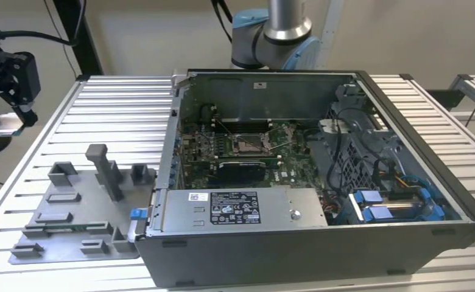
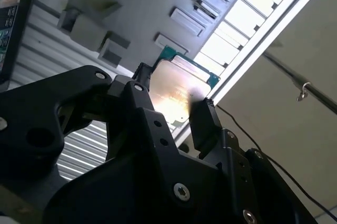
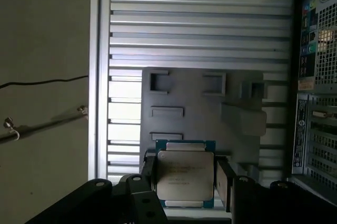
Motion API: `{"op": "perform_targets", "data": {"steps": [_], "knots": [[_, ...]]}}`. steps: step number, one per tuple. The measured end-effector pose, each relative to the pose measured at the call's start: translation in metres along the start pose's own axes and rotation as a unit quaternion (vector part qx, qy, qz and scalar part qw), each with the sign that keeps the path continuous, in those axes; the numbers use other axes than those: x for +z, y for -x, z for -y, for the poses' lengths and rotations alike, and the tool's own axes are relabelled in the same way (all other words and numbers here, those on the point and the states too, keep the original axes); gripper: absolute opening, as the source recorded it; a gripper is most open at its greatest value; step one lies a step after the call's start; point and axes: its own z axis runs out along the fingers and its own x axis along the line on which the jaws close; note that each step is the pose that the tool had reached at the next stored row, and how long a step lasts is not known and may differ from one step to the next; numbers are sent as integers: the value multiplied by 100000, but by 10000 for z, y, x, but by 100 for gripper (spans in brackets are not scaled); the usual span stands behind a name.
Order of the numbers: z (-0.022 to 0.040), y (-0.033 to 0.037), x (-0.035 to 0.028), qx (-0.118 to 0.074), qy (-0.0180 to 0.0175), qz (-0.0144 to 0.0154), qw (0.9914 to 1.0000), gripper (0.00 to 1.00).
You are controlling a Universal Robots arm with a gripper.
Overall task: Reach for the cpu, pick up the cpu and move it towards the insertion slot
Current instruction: 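Pick up the cpu and move it towards the insertion slot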
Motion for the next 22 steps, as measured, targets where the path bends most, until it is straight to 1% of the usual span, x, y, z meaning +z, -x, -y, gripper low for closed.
{"op": "perform_targets", "data": {"steps": [15, 22], "knots": [[3, 314, 1, 5, 0, -134, 100000, 0], [4, 460, 2, 10, 2, -152, 100000, 0]]}}
